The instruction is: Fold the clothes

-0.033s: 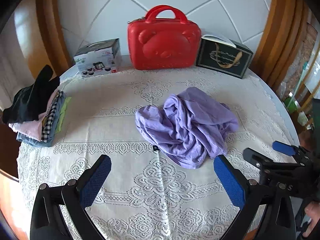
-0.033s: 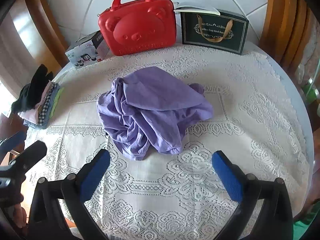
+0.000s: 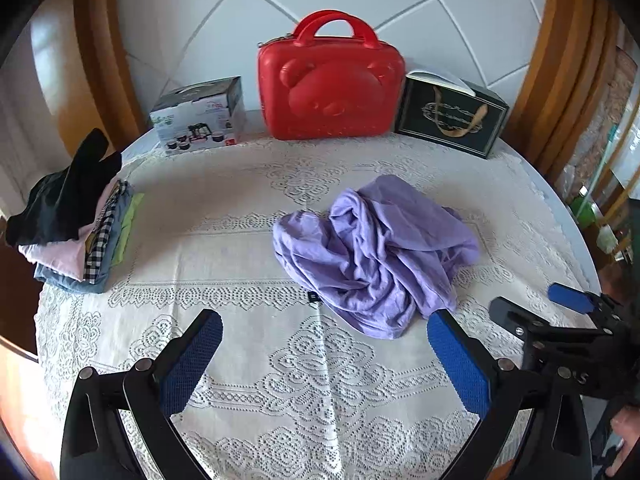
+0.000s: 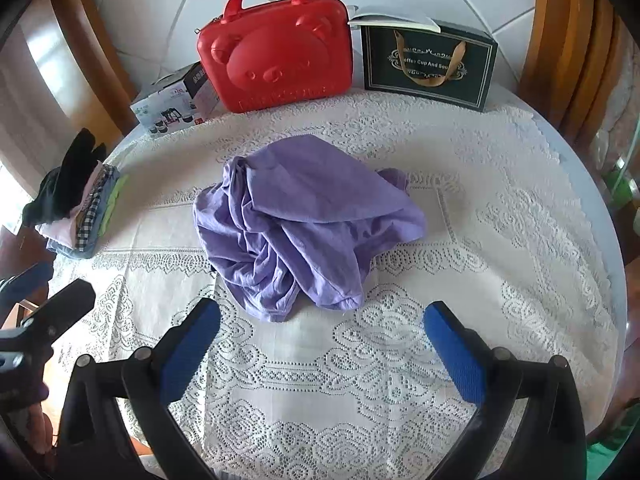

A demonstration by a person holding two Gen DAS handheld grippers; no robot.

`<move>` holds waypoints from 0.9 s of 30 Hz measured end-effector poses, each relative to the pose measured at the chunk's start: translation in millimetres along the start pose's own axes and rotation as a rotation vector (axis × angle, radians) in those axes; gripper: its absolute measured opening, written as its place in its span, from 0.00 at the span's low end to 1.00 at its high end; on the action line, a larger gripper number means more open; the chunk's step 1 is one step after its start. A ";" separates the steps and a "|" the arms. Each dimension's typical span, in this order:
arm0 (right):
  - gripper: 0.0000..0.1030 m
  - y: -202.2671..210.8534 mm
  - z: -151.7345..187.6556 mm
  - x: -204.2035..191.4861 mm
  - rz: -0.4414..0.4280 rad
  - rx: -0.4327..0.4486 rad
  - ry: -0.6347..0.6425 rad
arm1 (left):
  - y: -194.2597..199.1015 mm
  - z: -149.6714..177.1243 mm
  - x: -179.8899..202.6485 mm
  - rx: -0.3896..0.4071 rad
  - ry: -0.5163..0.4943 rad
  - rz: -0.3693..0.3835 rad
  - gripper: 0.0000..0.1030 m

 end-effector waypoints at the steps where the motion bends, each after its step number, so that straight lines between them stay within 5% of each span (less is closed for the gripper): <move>1: 1.00 -0.2 -0.4 0.6 0.000 -0.002 -0.003 | -0.2 1.5 1.9 -0.006 -0.006 0.004 1.00; 7: 1.00 0.7 -8.6 4.2 0.002 0.014 -0.013 | -18.2 -1.6 -10.0 -0.089 0.024 0.029 1.00; 19: 1.00 -1.7 -12.2 4.0 0.026 0.018 -0.003 | -22.7 -0.7 -7.2 -0.049 0.011 -0.029 1.00; 27: 1.00 -2.2 -14.2 4.0 0.032 0.022 0.001 | -25.1 -4.1 -10.1 -0.056 0.001 0.021 1.00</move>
Point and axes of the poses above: each gripper's, at about its wrist camera, not at the fingertips, and y roughly against the way its jaws point, x to its right, z to its underside, the point moved 1 cm from there along -y, roughly the way its jaws point, and after that the axes turned 11 degrees about x, right-handed, at the moved point
